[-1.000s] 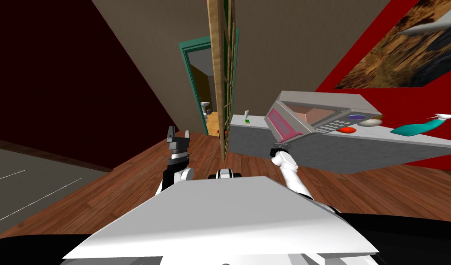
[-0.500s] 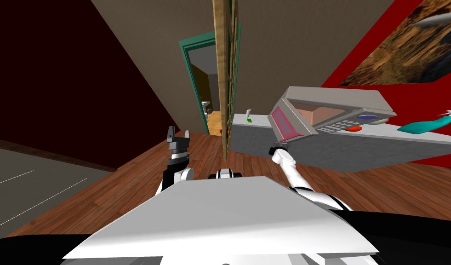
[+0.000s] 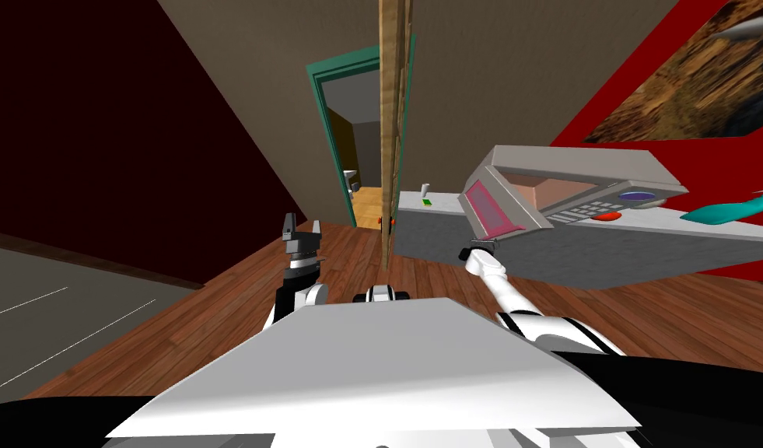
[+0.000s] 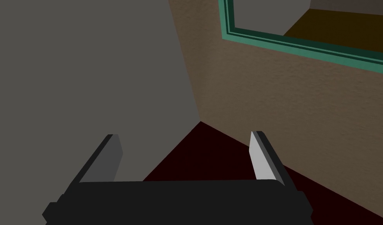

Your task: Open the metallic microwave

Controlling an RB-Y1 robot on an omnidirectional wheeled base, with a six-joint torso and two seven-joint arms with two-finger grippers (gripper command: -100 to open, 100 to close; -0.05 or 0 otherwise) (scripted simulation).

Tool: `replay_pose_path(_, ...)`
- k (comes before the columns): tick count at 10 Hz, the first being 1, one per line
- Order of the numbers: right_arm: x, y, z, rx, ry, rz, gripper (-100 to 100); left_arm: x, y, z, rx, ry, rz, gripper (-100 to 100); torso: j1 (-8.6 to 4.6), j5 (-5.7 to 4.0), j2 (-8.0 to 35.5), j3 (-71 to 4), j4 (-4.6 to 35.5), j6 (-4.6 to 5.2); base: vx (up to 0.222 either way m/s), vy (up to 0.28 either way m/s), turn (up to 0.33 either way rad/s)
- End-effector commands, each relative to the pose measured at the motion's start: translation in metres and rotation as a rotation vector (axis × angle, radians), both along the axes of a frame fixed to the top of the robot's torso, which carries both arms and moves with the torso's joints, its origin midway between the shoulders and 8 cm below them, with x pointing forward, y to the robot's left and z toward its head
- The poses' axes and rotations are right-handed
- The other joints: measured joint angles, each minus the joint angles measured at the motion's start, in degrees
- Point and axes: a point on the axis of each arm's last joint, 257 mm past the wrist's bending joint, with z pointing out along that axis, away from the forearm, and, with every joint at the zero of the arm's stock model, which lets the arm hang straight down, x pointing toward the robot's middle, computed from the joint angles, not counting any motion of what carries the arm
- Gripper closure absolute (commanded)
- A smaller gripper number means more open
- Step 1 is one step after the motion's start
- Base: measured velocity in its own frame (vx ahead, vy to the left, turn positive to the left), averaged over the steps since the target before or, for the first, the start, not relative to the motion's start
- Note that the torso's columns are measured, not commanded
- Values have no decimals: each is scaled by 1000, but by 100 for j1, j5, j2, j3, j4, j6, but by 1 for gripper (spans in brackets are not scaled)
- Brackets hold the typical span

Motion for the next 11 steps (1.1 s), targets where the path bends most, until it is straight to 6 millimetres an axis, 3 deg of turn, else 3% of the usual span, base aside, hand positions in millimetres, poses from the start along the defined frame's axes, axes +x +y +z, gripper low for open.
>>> replay_pose_path(1, 8, -18, 17, 5, 4, 13, -100, 0, 0, 0, 0, 0, 0, 0, -20, -10, -9, -5, -3, -7, -8, 59, -14)
replay_pose_path(5, 13, -37, 38, 9, 0, 18, -100, 0, 0, 0, 0, 0, 0, 0, -10, -12, -18, -10, -9, -5, -8, 51, -7)
replay_pose_path(6, 12, -33, 35, 11, -2, 17, -100, 0, 0, 0, 0, 0, 0, 0, -7, -12, -15, -8, -8, -4, -2, 28, -4)
replay_pose_path(7, 13, -34, 36, 9, 1, 18, 0, 0, 0, 0, 0, 0, 0, 0, -18, -15, -14, -7, -8, -4, 0, 6, 1)
replay_pose_path(11, 13, -34, 36, 10, 0, 18, 0, 0, 0, 0, 0, 0, 0, 0, -11, -13, -14, -7, -8, -4, 0, 0, 0)
